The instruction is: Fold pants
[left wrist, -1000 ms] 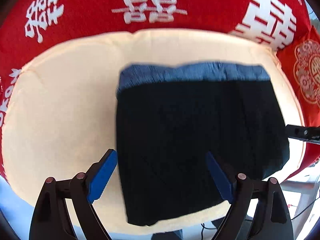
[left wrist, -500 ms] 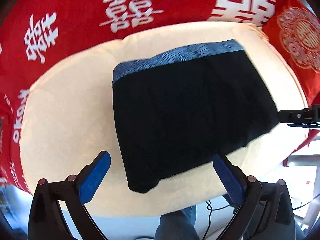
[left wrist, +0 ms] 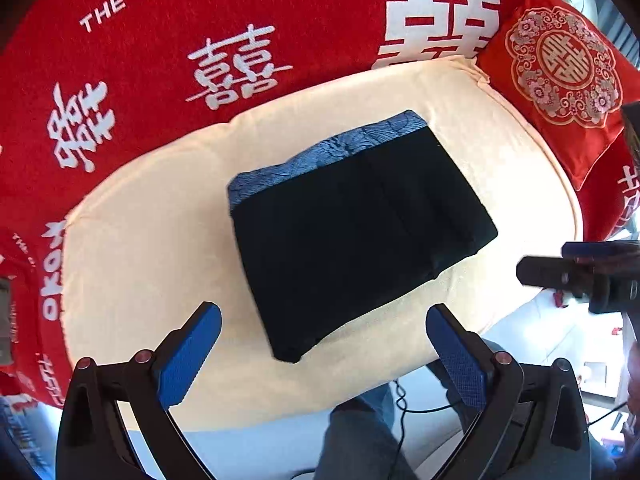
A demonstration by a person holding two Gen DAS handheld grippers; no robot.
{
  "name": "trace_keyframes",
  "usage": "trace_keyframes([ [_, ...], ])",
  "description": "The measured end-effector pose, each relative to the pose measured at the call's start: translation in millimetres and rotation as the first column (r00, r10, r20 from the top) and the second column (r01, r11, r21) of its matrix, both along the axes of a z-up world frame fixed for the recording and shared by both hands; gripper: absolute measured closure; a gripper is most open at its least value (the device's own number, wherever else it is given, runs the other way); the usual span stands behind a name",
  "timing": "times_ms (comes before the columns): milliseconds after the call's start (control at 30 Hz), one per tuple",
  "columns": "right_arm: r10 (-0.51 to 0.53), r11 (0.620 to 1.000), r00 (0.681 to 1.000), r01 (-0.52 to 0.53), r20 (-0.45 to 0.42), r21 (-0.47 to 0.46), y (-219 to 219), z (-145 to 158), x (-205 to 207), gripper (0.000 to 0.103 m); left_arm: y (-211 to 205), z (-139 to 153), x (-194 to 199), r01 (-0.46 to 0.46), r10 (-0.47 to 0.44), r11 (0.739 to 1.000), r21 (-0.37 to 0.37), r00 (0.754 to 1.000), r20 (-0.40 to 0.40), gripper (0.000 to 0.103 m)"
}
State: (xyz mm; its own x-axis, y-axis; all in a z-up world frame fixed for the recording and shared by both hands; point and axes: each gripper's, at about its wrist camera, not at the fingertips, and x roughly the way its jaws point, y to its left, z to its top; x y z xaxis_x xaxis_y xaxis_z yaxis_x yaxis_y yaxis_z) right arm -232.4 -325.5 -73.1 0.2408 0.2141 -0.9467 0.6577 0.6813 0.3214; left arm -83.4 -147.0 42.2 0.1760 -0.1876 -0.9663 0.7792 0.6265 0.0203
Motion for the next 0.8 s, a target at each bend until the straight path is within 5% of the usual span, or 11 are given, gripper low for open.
trace_keyframes([
  [367, 0.126, 0.989, 0.99, -0.13, -0.064, -0.07, 35.0, 32.4, 17.6, 0.0, 14.7, 19.5, 9.8, -0.093, 0.093, 0.995, 0.023, 0.996, -0.01, 0.0],
  [800, 0.128, 0.986, 0.991, -0.133, -0.048, -0.101, 27.3, 53.2, 28.0, 0.0, 13.0, 29.8, 14.2, -0.165, 0.165, 0.986, 0.01, 0.986, 0.002, 0.0],
])
